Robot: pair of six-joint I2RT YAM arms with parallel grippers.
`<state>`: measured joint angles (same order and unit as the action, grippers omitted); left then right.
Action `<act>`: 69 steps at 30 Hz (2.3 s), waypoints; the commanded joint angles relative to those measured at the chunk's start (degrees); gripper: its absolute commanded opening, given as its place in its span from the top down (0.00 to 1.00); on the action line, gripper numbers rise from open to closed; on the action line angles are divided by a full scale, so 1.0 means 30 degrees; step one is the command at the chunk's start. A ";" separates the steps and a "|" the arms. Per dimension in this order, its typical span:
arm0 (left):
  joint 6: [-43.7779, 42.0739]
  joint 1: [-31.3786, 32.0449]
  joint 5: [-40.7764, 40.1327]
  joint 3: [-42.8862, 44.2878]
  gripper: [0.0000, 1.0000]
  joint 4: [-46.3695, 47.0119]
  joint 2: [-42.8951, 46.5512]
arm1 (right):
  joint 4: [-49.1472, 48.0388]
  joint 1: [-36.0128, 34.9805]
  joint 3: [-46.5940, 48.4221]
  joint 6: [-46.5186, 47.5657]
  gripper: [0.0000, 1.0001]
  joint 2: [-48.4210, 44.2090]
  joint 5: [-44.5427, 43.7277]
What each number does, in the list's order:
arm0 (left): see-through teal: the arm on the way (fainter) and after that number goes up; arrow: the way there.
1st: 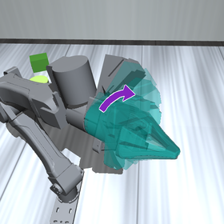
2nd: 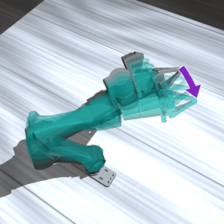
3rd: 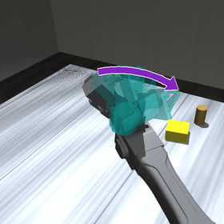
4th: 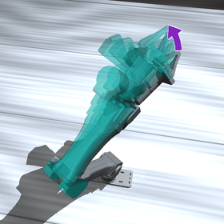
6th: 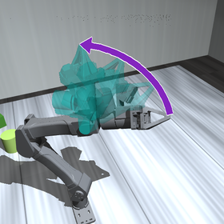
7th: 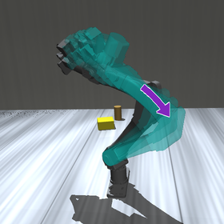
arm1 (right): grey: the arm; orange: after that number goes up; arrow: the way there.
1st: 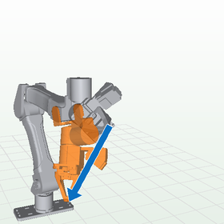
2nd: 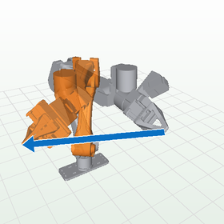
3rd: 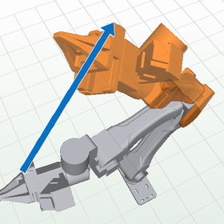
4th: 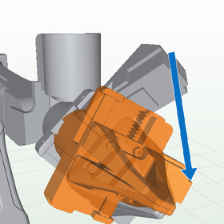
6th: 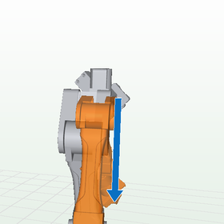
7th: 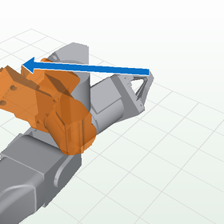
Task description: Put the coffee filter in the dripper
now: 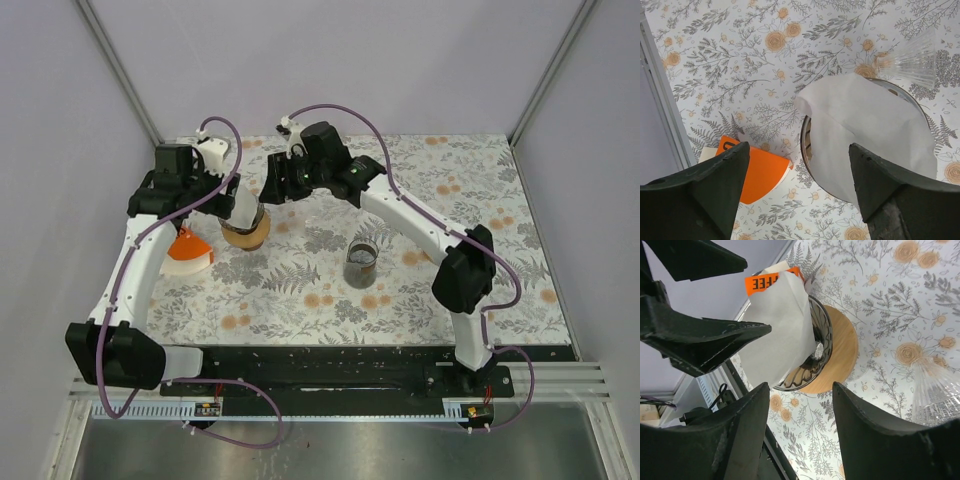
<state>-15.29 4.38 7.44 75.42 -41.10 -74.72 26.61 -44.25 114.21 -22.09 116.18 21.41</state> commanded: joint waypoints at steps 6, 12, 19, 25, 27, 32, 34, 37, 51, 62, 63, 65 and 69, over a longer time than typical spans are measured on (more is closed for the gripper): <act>-0.0061 -0.0113 0.0126 0.1725 0.13 -0.0507 0.1497 | 0.1381 0.0422 0.0456 0.1793 0.37 -0.2835 -0.1538; 0.0437 -0.0084 0.1589 0.2224 0.12 -0.1269 0.2141 | 0.2262 0.3054 -0.3141 0.2469 0.33 -0.6728 -0.3675; 0.0790 -0.0084 0.3406 0.2575 0.12 -0.1913 0.2377 | 0.4048 0.6628 -0.7802 0.3115 0.33 -1.0276 -0.7019; 0.0643 -0.0084 0.4052 0.1903 0.11 -0.2061 0.2874 | 0.4196 0.9794 -1.2254 0.2647 0.34 -1.1363 -0.8188; 0.0527 -0.0084 0.4111 0.1698 0.11 -0.2061 0.3108 | 0.4109 1.1082 -1.3427 0.2353 0.36 -1.1073 -0.8658; 0.0380 -0.0084 0.4550 0.1258 0.11 -0.2002 0.3577 | 0.3056 1.2403 -1.4516 0.1270 0.46 -0.9316 -0.8981; 0.0292 -0.0084 0.4579 0.1082 0.10 -0.1944 0.3723 | 0.2325 1.3018 -1.4895 0.0743 0.51 -0.8700 -0.9040; 0.0116 -0.0084 0.4521 0.0673 0.10 -0.1915 0.4103 | 0.1443 1.3752 -1.5891 0.0244 0.52 -0.8201 -1.0381; 0.0145 -0.0084 0.5223 0.0232 0.10 -0.1651 0.3725 | 0.0916 1.4017 -1.8178 0.0038 0.55 -0.7938 -1.2383; 0.0174 -0.0084 0.5195 0.0291 0.10 -0.1593 0.3432 | 0.0417 1.4047 -1.7622 0.0360 0.53 -0.5448 -1.1063; 0.0203 -0.0084 0.5224 0.0349 0.10 -0.1592 0.3344 | 0.0417 1.4047 -1.7622 0.0360 0.53 -0.5243 -1.1091; 0.0262 -0.0084 0.5283 0.0378 0.10 -0.1592 0.3285 | 0.0417 1.4047 -1.7593 0.0506 0.57 -0.5006 -1.1121; 0.0321 -0.0084 0.5312 0.0525 0.10 -0.1592 0.3168 | 0.0416 1.4047 -1.7534 0.0711 0.82 -0.4977 -1.0946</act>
<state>-14.57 4.38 21.78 76.25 -48.38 -64.99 27.90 -1.98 61.08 -20.03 99.61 -13.96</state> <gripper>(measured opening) 0.900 0.308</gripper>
